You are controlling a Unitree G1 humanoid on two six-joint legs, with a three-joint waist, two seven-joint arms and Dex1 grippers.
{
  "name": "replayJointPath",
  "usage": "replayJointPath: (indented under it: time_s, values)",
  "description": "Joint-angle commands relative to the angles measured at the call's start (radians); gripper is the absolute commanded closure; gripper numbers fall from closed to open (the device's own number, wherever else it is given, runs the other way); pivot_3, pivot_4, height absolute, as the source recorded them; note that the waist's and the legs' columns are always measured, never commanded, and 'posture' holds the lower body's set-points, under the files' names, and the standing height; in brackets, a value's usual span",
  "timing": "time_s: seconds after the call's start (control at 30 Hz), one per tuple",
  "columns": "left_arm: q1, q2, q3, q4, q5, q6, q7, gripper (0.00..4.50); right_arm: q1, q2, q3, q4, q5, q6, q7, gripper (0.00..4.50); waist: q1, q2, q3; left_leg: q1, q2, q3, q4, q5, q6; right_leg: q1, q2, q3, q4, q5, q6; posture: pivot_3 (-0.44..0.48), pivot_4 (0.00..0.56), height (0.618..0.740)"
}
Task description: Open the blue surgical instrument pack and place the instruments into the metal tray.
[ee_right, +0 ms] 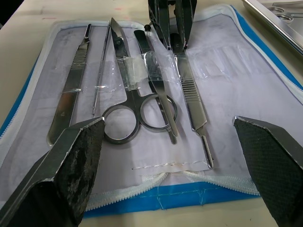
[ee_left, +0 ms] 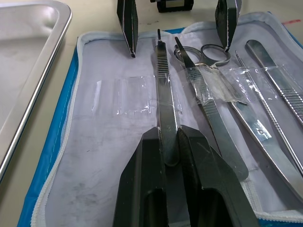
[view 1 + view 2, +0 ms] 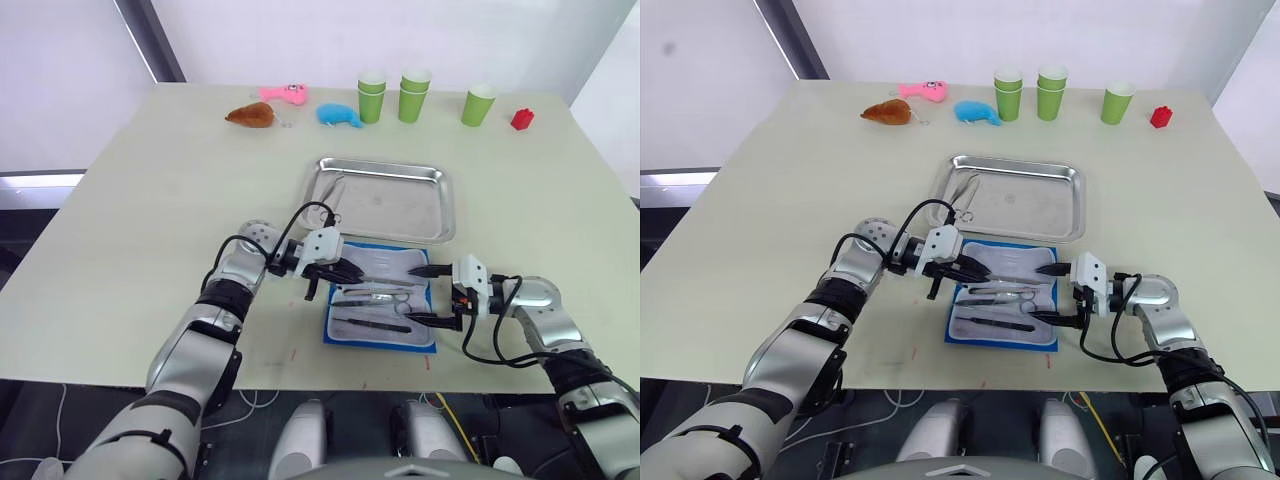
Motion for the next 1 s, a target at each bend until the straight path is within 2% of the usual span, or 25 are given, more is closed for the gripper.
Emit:
replayJointPath:
  time_s: [0.03,0.5,0.73,1.0]
  values:
    - [-0.028,0.044,-0.001,-0.082,0.024,0.061,0.011,4.45,0.056,-0.002,0.071,0.079,-0.100,0.050,-0.015,0.00,-0.001,0.000,0.000,0.000,0.000,0.000,0.000,0.000,0.000,0.000,0.000,0.000,0.001,0.000,0.000,0.000,0.150,0.739]
    - [0.001,0.194,-0.023,-0.410,0.021,0.339,-0.072,4.45,0.055,0.004,0.082,0.088,-0.105,0.050,-0.016,0.00,-0.002,0.000,0.000,0.002,0.002,0.000,0.000,0.000,-0.001,-0.001,0.002,0.001,0.006,0.000,0.000,0.000,0.150,0.739]
    - [-0.018,0.279,-0.037,-0.460,0.044,0.381,-0.093,4.45,0.045,0.008,0.084,0.096,-0.107,0.049,-0.013,0.00,-0.002,0.000,0.000,0.003,0.002,0.000,0.000,0.000,-0.001,-0.002,0.002,0.003,0.007,0.000,0.000,0.000,0.150,0.739]
    - [-0.038,0.368,-0.018,-0.457,0.022,0.357,-0.139,4.45,0.035,0.013,0.085,0.107,-0.109,0.047,-0.010,0.00,-0.003,0.000,0.000,0.007,0.003,0.002,0.000,0.000,-0.001,-0.001,0.003,0.007,0.009,0.000,0.000,0.000,0.150,0.739]
